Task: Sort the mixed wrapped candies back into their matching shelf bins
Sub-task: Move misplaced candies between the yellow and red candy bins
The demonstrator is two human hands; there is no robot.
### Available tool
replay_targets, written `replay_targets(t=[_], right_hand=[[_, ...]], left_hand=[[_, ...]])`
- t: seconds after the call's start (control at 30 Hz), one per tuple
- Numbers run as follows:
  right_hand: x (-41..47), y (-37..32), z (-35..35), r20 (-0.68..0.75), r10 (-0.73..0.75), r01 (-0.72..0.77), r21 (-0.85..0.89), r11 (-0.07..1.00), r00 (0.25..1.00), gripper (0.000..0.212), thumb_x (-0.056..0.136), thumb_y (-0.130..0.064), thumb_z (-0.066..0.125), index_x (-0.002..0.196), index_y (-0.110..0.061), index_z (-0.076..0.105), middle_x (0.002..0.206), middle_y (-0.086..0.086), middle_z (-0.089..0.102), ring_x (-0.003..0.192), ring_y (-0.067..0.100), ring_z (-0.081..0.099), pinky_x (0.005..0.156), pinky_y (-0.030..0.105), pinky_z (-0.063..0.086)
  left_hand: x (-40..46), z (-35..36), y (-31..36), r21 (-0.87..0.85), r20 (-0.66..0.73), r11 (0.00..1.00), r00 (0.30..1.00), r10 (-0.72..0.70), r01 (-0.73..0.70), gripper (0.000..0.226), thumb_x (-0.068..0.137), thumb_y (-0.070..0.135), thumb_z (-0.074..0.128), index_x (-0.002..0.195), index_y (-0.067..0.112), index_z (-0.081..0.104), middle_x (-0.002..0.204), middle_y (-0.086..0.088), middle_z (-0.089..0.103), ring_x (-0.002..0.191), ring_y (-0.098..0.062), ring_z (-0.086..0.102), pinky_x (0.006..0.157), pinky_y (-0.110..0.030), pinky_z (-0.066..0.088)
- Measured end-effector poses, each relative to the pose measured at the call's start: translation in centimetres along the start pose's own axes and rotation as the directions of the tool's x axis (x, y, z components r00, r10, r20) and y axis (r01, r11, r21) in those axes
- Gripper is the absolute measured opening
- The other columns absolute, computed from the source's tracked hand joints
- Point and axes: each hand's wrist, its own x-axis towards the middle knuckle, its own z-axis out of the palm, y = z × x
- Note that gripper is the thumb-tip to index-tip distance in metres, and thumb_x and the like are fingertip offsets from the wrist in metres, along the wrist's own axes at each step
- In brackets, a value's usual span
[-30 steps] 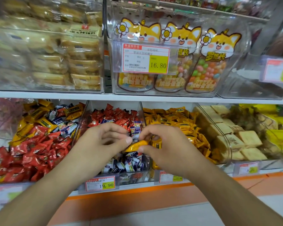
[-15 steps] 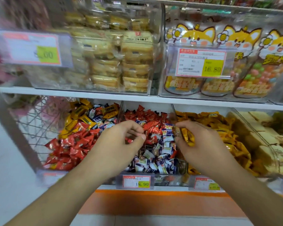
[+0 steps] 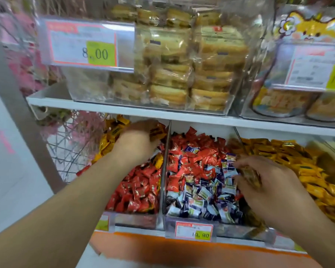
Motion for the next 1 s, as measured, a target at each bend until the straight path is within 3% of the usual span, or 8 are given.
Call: replay_targets(t=[0.13,0.27,0.43,0.6,0.77,0.93,1.0], right_hand=[[0.1,0.2,0.2,0.020,0.007,-0.006,-0.018,1.000,1.000,0.030,0.091,-0.026,0.073,0.121,-0.029,0.069,0.122,-0.009,0.064,0.100,0.018,0.067,0.089,0.027,0.047],[0.2,0.3,0.3,0.025,0.006,-0.005,-0.029,1.000,1.000,0.032,0.091,-0.024,0.073,0.122,-0.029,0.069,0.126,-0.009,0.064,0.120,0.015,0.059,0.096,0.023,0.040],[-0.1,0.4,0.3,0.016,0.000,0.001,-0.022,1.000,1.000,0.030,0.090,-0.021,0.073,0.120,-0.028,0.070,0.125,-0.008,0.065,0.120,0.014,0.060,0.096,0.022,0.040],[-0.8,0.5,0.0,0.002,-0.012,0.012,-0.005,1.000,1.000,0.028,0.091,-0.019,0.073,0.117,-0.026,0.071,0.120,-0.012,0.064,0.119,0.011,0.059,0.094,0.019,0.039],[-1.0,0.3,-0.3,0.003,-0.013,0.013,0.007,1.000,1.000,0.028,0.092,-0.019,0.072,0.119,-0.026,0.070,0.122,-0.013,0.062,0.122,0.010,0.056,0.096,0.021,0.039],[-1.0,0.2,-0.5,0.004,-0.015,0.015,0.006,1.000,1.000,0.028,0.093,-0.019,0.072,0.121,-0.025,0.069,0.123,-0.012,0.062,0.123,0.011,0.055,0.097,0.020,0.039],[-0.9,0.1,-0.5,0.005,-0.013,0.013,0.006,1.000,1.000,0.028,0.093,-0.019,0.071,0.120,-0.026,0.069,0.123,-0.012,0.061,0.121,0.010,0.055,0.095,0.019,0.038]], left_hand=[[1.5,1.6,-1.1,0.020,0.014,1.000,1.000,-0.009,0.008,0.049,0.089,0.042,0.073,0.134,0.023,0.062,0.127,-0.007,0.067,0.117,-0.032,0.062,0.096,-0.042,0.054],[2.2,1.2,-1.2,0.068,0.014,0.995,0.997,-0.073,0.072,0.037,0.087,0.052,0.070,0.112,0.025,0.071,0.108,-0.005,0.066,0.105,-0.030,0.063,0.088,-0.042,0.056],[1.2,1.0,-1.4,0.096,0.013,0.995,1.000,-0.027,0.025,0.049,0.083,0.044,0.076,0.129,0.028,0.068,0.116,-0.005,0.066,0.111,-0.033,0.062,0.095,-0.044,0.054],[0.2,0.5,-1.4,0.059,-0.008,0.997,0.999,0.050,-0.050,0.047,0.082,0.035,0.081,0.125,0.023,0.068,0.119,-0.004,0.066,0.112,-0.029,0.061,0.093,-0.039,0.054],[-0.4,0.3,-1.4,0.072,-0.049,0.993,0.994,0.094,-0.090,0.034,0.089,0.030,0.078,0.119,0.022,0.064,0.104,-0.003,0.071,0.092,-0.028,0.066,0.069,-0.029,0.046],[-1.0,-0.1,-1.1,0.060,-0.047,0.995,0.996,0.080,-0.077,0.041,0.092,0.033,0.074,0.130,0.027,0.063,0.111,-0.003,0.071,0.097,-0.027,0.065,0.074,-0.034,0.054],[-1.6,-0.6,-1.0,0.008,-0.078,0.998,0.995,0.056,-0.055,0.041,0.092,0.032,0.075,0.131,0.025,0.064,0.099,-0.001,0.071,0.082,-0.020,0.064,0.066,-0.028,0.050]])
